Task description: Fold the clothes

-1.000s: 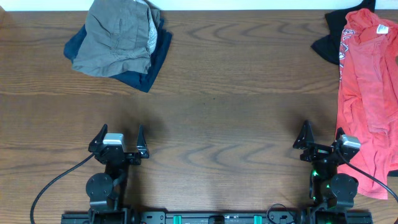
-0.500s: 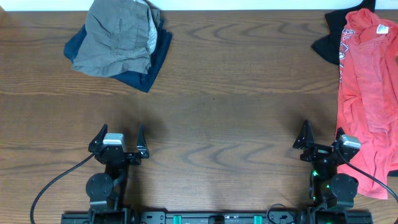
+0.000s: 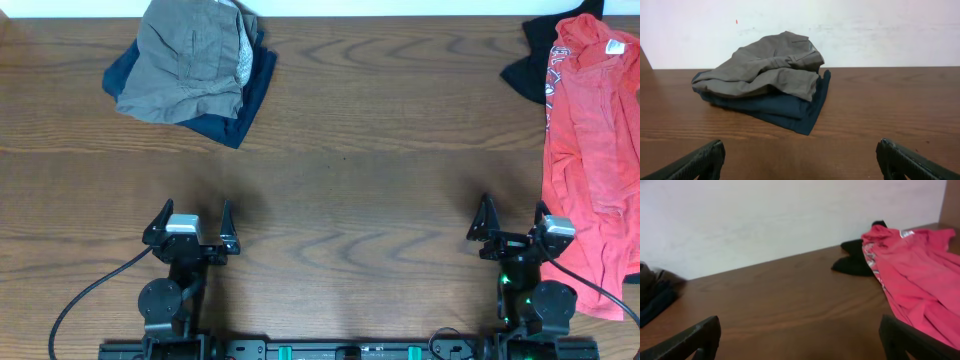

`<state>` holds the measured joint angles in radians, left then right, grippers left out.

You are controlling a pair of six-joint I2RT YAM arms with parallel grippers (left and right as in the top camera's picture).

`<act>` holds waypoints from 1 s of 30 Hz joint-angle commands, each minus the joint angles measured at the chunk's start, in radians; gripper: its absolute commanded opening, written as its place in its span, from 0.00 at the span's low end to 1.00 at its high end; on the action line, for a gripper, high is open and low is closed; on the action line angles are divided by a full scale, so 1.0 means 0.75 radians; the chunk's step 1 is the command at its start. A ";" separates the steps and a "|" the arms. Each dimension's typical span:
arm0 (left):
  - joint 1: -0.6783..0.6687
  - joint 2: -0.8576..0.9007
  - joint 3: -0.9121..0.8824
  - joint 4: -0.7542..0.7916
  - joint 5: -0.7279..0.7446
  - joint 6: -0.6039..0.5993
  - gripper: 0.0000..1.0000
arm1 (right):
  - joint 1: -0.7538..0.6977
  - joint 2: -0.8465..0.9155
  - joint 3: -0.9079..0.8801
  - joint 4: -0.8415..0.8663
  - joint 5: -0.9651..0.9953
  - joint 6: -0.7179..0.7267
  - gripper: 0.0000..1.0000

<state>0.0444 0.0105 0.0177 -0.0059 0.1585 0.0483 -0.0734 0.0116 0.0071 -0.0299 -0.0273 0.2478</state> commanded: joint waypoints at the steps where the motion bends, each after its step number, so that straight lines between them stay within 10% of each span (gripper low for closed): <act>1: -0.003 -0.008 -0.003 -0.011 0.025 -0.012 0.98 | 0.007 -0.007 0.006 0.031 -0.067 -0.048 0.99; 16: -0.003 0.594 0.645 -0.270 0.024 -0.012 0.98 | 0.007 0.709 0.724 -0.014 -0.326 -0.164 0.99; 30: -0.003 1.476 1.603 -1.002 0.178 0.078 0.98 | 0.005 1.844 1.772 -0.688 -0.393 -0.424 0.99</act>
<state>0.0444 1.0428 1.1484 -0.7410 0.2108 0.0753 -0.0734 1.2915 1.2423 -0.5301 -0.3065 0.0078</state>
